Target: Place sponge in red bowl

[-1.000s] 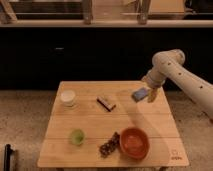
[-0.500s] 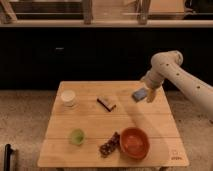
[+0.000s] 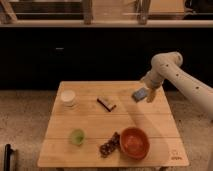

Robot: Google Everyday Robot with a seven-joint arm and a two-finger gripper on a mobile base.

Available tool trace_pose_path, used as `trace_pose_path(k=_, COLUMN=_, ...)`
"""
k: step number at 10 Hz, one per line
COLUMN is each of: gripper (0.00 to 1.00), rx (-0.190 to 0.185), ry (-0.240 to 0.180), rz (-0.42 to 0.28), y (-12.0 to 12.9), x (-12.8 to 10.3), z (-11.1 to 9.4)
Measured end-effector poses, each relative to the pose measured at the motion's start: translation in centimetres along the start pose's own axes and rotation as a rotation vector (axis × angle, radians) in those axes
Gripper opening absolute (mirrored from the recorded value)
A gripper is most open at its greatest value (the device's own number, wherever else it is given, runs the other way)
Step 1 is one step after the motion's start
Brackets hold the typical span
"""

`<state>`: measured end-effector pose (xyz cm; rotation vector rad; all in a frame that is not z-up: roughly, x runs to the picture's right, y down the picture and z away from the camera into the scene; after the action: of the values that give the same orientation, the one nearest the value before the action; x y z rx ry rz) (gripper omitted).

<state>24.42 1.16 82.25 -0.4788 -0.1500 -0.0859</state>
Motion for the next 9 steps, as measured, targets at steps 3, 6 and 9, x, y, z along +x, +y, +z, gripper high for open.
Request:
trace_pose_path(k=3, gripper=0.80, rx=-0.003, ry=0.000, rz=-0.011, y=-0.2, x=0.4, z=0.6)
trace_pose_path(k=6, gripper=0.80, rx=-0.003, ry=-0.006, rz=-0.034, y=-0.4, x=0.3, z=1.9)
trace_pose_path(k=9, gripper=0.80, rx=0.001, ry=-0.007, rz=-0.058, y=-0.8, x=0.3, z=2.9)
